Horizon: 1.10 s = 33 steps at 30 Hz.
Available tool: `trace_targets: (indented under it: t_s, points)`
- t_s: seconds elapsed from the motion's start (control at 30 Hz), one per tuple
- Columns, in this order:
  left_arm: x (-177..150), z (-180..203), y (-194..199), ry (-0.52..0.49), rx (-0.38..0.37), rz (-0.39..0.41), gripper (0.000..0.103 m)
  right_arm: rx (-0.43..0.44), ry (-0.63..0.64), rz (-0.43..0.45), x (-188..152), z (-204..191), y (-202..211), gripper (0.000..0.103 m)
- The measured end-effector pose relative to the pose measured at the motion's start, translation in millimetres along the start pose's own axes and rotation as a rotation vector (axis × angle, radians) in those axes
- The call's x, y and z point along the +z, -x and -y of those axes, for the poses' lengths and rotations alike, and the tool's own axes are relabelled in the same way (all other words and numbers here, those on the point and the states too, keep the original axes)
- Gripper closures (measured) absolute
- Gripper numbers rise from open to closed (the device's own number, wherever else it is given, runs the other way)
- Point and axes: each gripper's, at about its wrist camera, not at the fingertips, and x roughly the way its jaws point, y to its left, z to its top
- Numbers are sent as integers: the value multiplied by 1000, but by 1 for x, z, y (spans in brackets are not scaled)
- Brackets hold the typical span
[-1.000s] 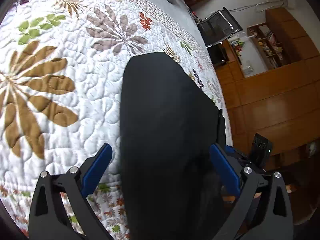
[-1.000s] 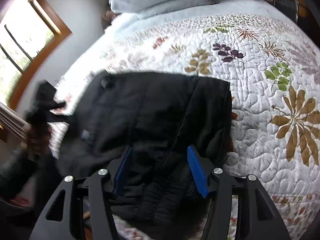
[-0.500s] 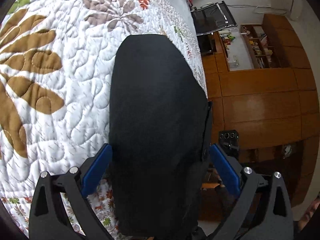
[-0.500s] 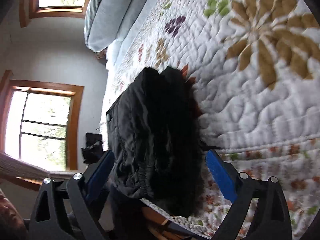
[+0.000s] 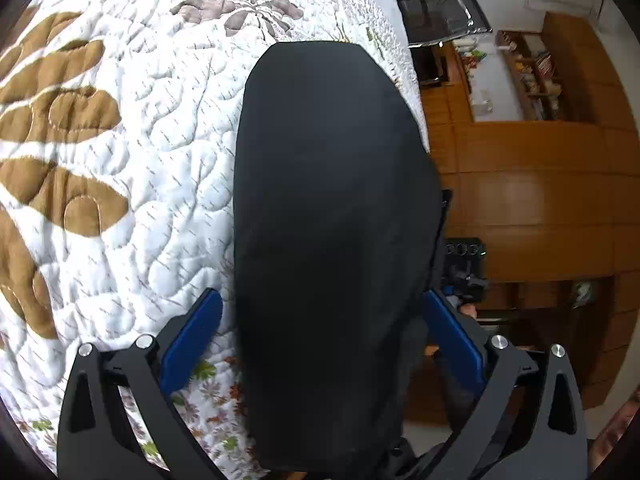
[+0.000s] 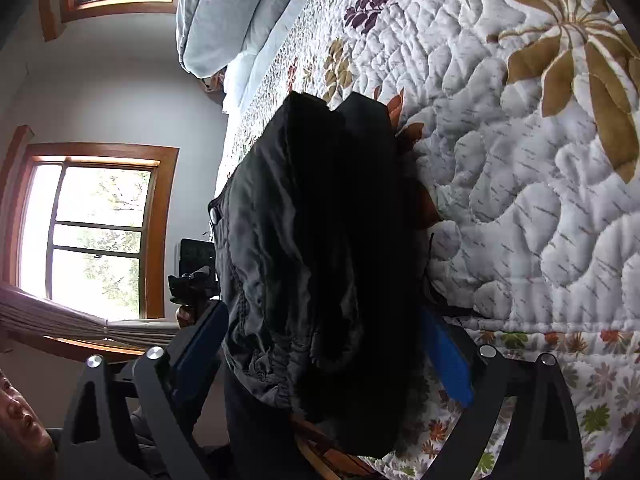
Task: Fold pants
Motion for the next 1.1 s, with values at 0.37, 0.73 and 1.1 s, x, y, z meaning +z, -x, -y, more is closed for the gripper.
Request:
trace_targets:
  t_s: [0.37, 0.73, 1.1]
  points:
    - [1, 24, -17, -80, 52, -46, 9, 2, 15, -20, -1, -3, -12, 7]
    - [2, 10, -7, -45, 27, 1, 52, -19, 79, -41, -3, -22, -29, 53]
    - [7, 15, 38, -91, 22, 85, 76, -28, 162, -28, 13, -79, -52, 64]
